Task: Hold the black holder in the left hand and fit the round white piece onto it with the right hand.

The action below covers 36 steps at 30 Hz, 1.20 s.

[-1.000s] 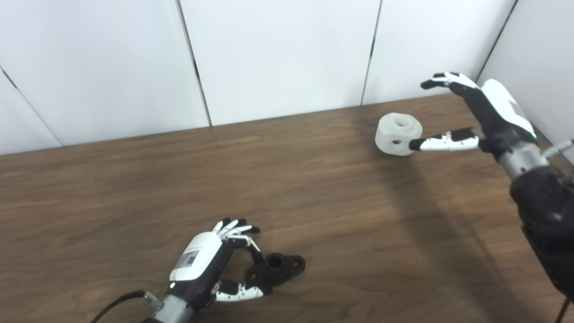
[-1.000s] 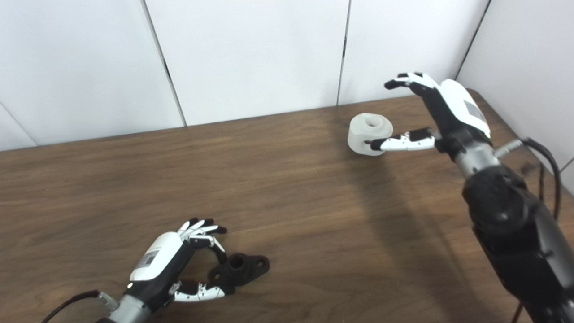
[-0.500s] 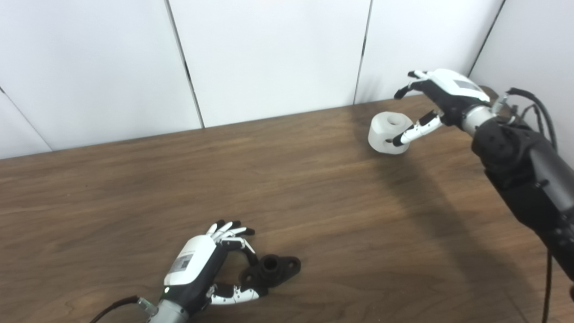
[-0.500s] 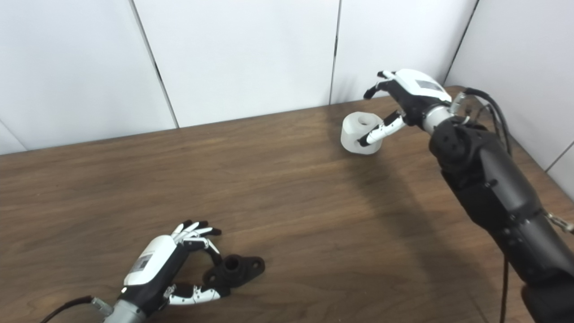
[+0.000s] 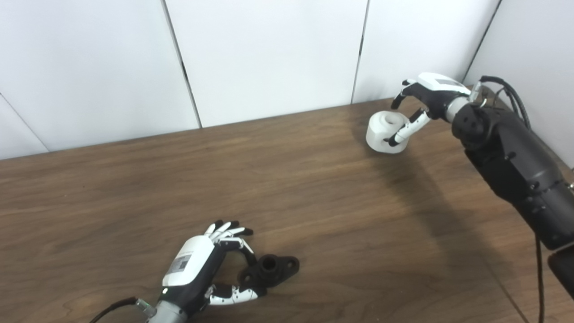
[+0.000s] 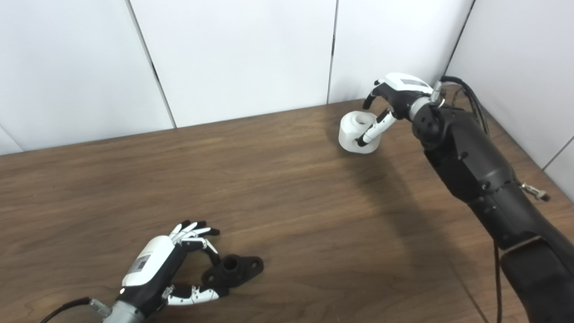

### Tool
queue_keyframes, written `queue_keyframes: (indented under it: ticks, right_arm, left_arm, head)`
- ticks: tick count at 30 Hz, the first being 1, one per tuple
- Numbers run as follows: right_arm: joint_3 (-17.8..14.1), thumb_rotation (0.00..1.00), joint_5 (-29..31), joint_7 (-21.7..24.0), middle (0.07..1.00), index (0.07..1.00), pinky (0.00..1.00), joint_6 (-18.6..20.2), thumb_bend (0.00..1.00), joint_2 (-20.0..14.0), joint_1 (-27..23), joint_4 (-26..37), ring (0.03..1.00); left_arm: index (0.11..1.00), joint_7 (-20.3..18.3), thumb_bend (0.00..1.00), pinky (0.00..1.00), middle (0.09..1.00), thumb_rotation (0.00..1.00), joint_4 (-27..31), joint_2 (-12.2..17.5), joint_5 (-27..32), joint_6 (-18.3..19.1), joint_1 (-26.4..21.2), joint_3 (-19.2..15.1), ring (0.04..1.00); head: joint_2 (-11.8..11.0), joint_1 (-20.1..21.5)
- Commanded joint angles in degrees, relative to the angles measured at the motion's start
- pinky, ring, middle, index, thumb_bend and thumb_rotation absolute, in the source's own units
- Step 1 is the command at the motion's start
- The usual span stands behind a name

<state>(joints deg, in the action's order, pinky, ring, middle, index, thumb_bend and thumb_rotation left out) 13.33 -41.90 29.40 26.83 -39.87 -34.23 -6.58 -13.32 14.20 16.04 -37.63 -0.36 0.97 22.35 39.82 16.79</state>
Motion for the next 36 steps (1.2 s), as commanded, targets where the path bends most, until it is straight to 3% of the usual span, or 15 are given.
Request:
queue_keyframes:
  ticks: [1, 25, 36]
  right_arm:
    - [-0.5, 0.32, -1.0, -1.0, 0.981, 0.707, 0.94, -0.2, 1.00, -0.8, -3.6, 0.2, 1.000]
    - [0.5, 0.33, -2.7, 1.7, 0.987, 0.727, 0.94, 0.0, 1.00, -0.3, -5.0, -3.2, 1.000]
    - [1.5, 0.35, -2.6, -0.5, 0.946, 0.684, 0.90, -1.4, 0.99, -0.2, -5.0, -3.7, 1.000]
  left_arm:
    - [0.488, -1.8, 0.51, 1.00, 0.829, 0.06, -0.6, 0.2, -0.2, 0.4, 0.8, 1.0, 0.926]
    - [0.488, -2.2, 0.51, 1.00, 0.825, 0.06, -0.2, 0.0, -0.6, 0.9, 0.6, 1.3, 0.926]
    - [0.488, -2.2, 0.51, 1.00, 0.826, 0.06, 0.0, -0.2, -1.1, 1.2, 0.6, 1.7, 0.923]
  head:
    - [0.1, 0.0]
    - [0.4, -0.3]
    - [0.8, -0.7]
